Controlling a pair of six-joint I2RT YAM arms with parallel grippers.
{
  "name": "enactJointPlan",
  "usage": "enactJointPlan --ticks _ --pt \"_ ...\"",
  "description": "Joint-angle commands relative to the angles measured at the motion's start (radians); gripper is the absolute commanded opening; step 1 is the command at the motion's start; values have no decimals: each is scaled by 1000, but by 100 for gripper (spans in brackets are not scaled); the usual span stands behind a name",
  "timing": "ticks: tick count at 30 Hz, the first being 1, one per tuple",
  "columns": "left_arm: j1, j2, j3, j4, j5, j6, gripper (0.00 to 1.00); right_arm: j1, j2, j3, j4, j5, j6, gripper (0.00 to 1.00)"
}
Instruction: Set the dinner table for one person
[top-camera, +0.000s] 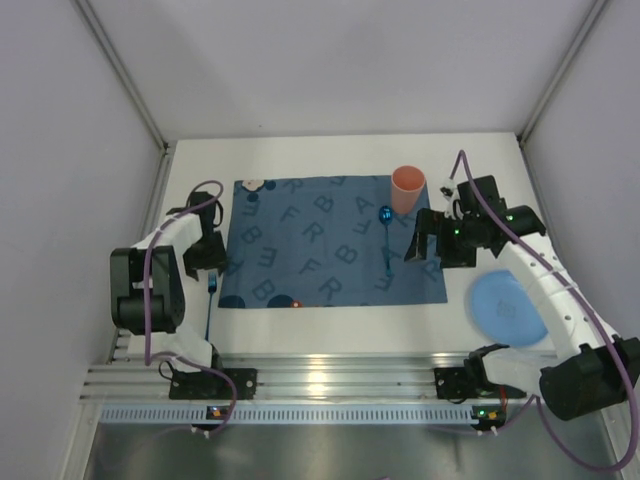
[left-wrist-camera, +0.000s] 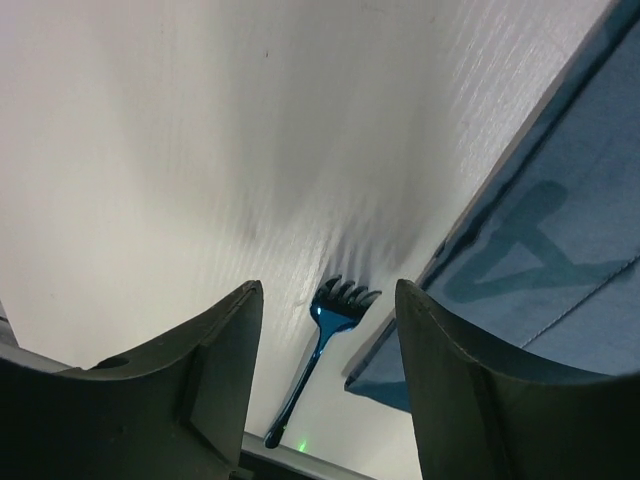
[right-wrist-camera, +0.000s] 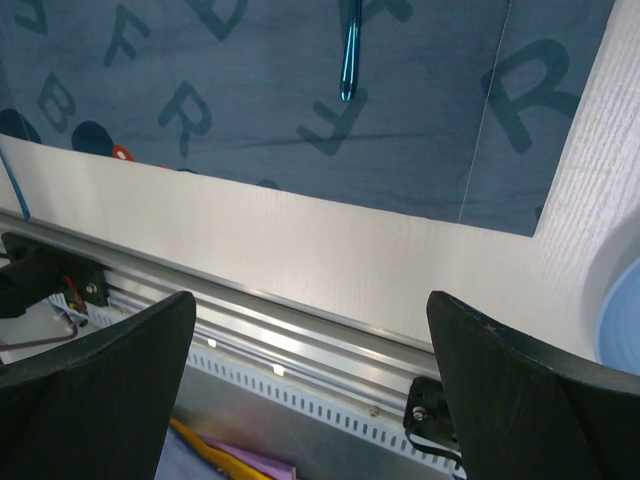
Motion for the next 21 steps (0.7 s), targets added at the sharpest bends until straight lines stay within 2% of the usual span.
enactJointPlan --ticks 1,7,11,13,15,21 --pt "8 29 7 54 13 7 60 10 10 49 25 5 -19 100" --pt "10 92 21 88 47 41 57 10 25 60 21 10 -22 100" --pt "11 125 28 92 44 48 47 10 36 75 12 19 -27 100" --pt "11 127 28 94 39 50 37 12 37 83 7 28 -30 100" --pt "13 130 28 94 36 48 32 9 37 83 2 34 -30 100" --pt "19 142 34 92 33 47 25 10 36 81 -4 44 -37 100"
